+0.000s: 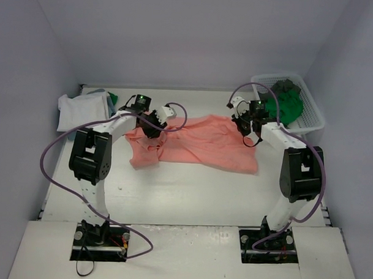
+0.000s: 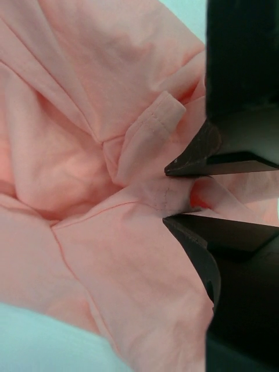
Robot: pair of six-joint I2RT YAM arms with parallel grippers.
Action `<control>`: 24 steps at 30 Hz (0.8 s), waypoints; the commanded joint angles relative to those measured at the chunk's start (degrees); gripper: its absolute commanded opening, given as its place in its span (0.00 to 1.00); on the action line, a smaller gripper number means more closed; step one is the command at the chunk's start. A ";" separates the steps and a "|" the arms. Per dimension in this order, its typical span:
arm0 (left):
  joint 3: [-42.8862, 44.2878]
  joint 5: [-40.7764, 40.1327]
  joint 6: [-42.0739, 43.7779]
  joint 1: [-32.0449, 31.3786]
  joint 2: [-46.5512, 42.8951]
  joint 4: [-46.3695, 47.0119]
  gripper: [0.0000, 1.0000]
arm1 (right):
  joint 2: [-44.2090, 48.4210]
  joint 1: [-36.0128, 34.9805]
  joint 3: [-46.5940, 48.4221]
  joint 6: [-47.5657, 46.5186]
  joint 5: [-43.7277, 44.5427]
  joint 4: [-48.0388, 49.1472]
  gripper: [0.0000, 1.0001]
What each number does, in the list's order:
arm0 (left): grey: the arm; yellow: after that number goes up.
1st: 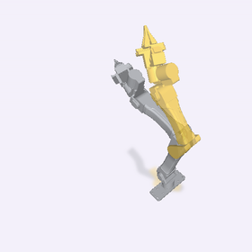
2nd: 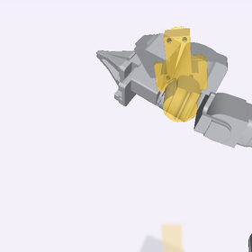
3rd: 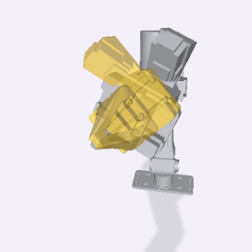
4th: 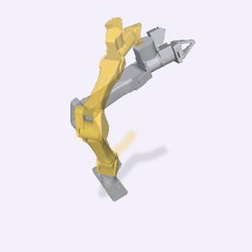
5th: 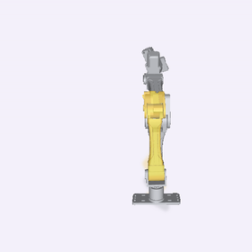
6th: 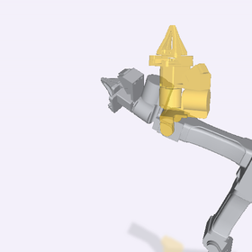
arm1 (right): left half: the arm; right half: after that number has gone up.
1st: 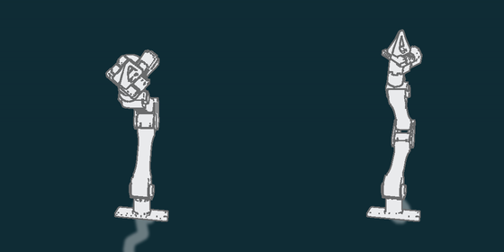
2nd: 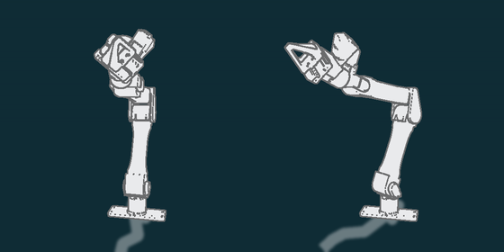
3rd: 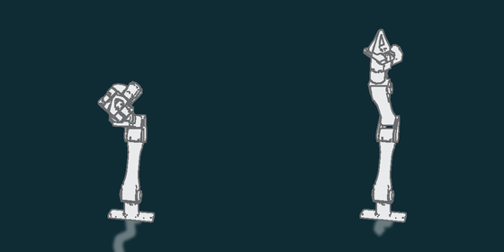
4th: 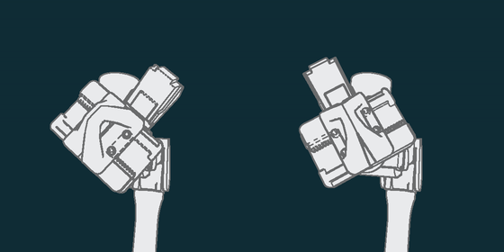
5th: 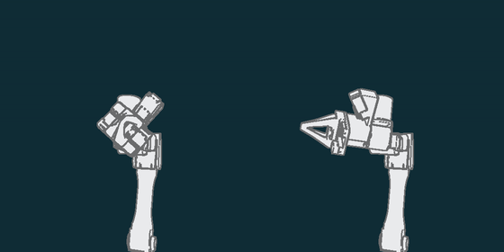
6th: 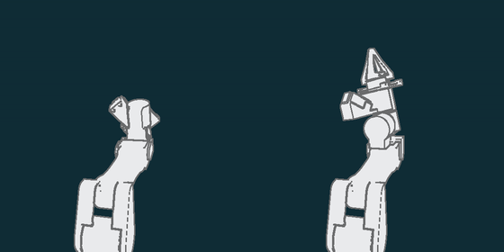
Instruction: Fold and stack the t-shirts
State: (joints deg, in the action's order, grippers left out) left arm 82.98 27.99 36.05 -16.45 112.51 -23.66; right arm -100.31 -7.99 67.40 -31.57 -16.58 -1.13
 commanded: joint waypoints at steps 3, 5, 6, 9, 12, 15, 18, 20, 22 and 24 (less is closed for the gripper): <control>4.56 0.05 0.25 -0.25 -2.82 1.95 0.33 | -0.41 -0.54 1.33 0.20 -0.91 1.48 0.00; 5.08 -0.13 0.25 -0.25 -3.26 1.60 0.33 | -0.50 -0.71 1.33 0.20 -0.82 1.48 0.00; 5.26 -0.13 0.42 -0.25 -3.52 1.25 0.33 | -0.50 -0.71 1.33 0.20 -0.74 1.56 0.00; 5.88 0.14 0.77 -0.25 -3.61 0.28 0.25 | -0.32 -0.80 1.25 0.20 -0.74 1.57 0.00; 6.49 0.14 0.95 -0.25 -3.00 -0.33 0.23 | 0.11 -0.80 1.25 0.20 -0.91 1.48 0.00; 6.67 0.40 0.86 -0.25 -2.56 -0.68 0.16 | 0.12 -0.71 1.07 0.20 -1.00 1.48 0.00; 7.28 0.32 -0.10 -0.25 -2.12 -1.04 0.00 | -0.15 -0.80 1.16 0.20 -0.91 1.56 0.00; 7.11 0.23 -1.33 -0.16 -2.47 -0.08 0.00 | -0.58 -0.71 1.16 0.11 -0.56 1.65 0.00; 6.15 -0.12 -1.25 -0.25 -3.34 0.80 0.00 | -0.76 -0.80 1.51 0.02 -0.21 1.83 0.00; 5.53 -0.91 -2.03 -0.25 -5.10 2.47 0.00 | -0.67 -0.71 1.77 0.11 -0.03 1.74 0.00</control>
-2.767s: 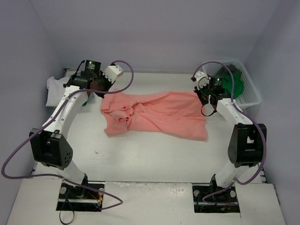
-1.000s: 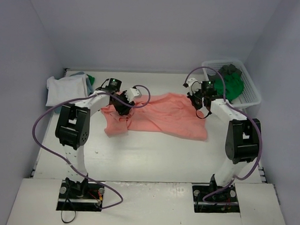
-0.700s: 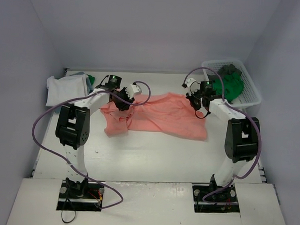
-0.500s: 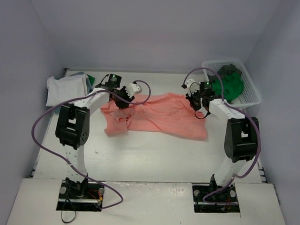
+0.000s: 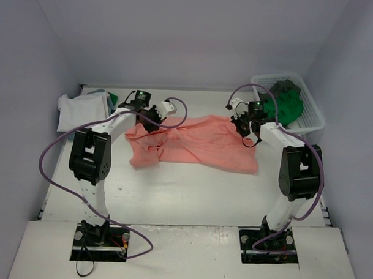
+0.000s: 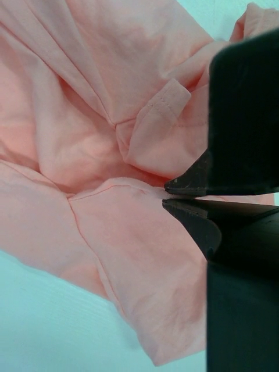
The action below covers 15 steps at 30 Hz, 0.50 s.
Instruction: Fold and stack the t-shirts
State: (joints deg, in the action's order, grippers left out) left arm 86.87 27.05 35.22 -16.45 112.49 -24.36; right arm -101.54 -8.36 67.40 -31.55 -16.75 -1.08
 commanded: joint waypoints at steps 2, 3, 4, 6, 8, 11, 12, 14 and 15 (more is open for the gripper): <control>1.46 -0.24 -1.91 -0.25 -6.74 3.79 0.00 | 1.07 -0.34 2.04 0.00 0.32 1.70 0.00; 1.46 -0.15 -2.26 -0.25 -7.28 3.79 0.00 | 1.34 -0.34 2.04 -0.18 -0.03 1.70 0.00; 1.72 0.02 -2.52 -0.25 -7.80 3.53 0.00 | 1.52 -0.25 2.12 -0.18 -0.12 1.70 0.00; 1.81 0.20 -2.79 -0.25 -9.30 2.83 0.00 | 1.69 -0.25 2.65 -0.27 -0.30 1.35 0.00; 1.55 -0.15 -3.23 -0.25 -10.97 2.91 0.00 | 2.22 -0.34 2.91 0.09 -0.21 1.35 0.00; 0.94 -0.50 -3.84 -0.25 -13.34 2.56 0.00 | 4.24 -0.34 2.04 -0.09 -1.09 1.35 0.00; 0.76 -0.42 -4.02 -0.25 -13.87 2.56 0.00 | 4.68 -0.34 1.86 0.17 -0.83 1.52 0.00; 0.67 0.37 -4.37 -0.25 -15.45 1.25 0.00 | 5.47 -0.34 2.30 0.87 0.49 1.70 0.00; 0.58 0.55 -4.37 -0.25 -15.80 0.72 0.00 | 5.65 -0.34 2.39 1.14 1.19 1.96 0.00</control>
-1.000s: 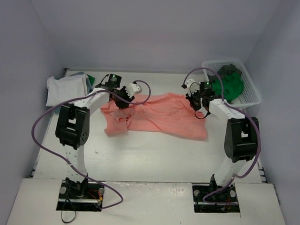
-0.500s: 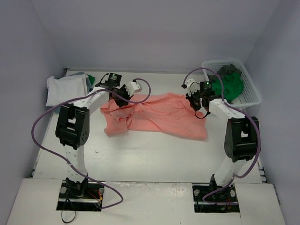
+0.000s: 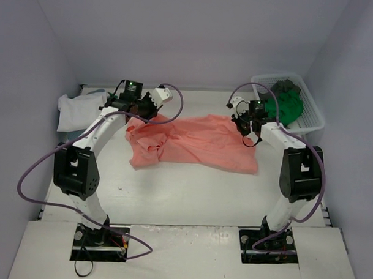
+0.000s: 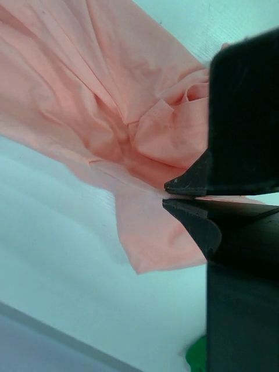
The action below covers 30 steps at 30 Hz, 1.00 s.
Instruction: Fold and stack the t-shirts
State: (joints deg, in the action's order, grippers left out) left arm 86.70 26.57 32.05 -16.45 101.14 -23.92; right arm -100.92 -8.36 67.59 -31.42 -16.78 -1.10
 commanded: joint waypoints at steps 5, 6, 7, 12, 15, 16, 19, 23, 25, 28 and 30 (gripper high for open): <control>0.14 3.40 -1.64 -0.25 -7.01 -3.05 0.00 | 4.77 -0.43 2.72 0.31 4.91 1.72 0.00; -0.38 3.66 -1.56 -0.25 -7.36 -3.41 0.00 | 5.21 -0.43 2.28 0.22 5.00 1.72 0.00; -0.73 3.84 -1.56 -0.25 -8.23 -3.93 0.00 | 5.47 -0.43 2.11 0.13 5.00 1.63 0.00; -2.67 5.86 -1.64 -0.25 -10.26 -6.04 0.00 | 7.05 -0.43 1.75 -0.92 5.35 0.58 0.00; -2.76 7.35 -1.20 -0.25 -10.79 -9.81 0.00 | 8.72 -0.34 1.23 -1.62 5.70 -0.65 0.00; -3.20 7.53 -0.94 -0.25 -10.88 -10.18 0.00 | 8.99 -0.34 0.96 -1.71 5.61 -1.00 0.00; -4.60 7.62 -0.15 -0.34 -11.84 -10.88 0.00 | 10.74 -0.34 0.26 -2.24 5.00 -1.70 0.00; -6.36 8.06 0.90 -0.34 -12.72 -12.90 0.00 | 12.94 -0.43 -1.85 -3.74 4.03 -2.76 0.00; -6.98 8.93 1.17 -0.34 -13.78 -13.87 0.00 | 13.73 -0.43 -2.20 -4.96 3.24 -4.34 0.00; -7.59 9.90 1.69 -0.60 -14.39 -16.15 0.00 | 14.35 -0.43 -2.29 -6.63 -0.34 -7.85 0.00; -7.77 10.26 2.22 -0.87 -14.48 -17.91 0.00 | 13.91 -0.52 -1.85 -8.30 -2.11 -11.09 0.00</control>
State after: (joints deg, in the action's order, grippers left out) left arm 77.62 33.69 32.34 -16.60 90.43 -39.18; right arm -89.36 -8.36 65.21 -36.62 -14.90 -8.14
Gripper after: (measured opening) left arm 0.008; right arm 0.009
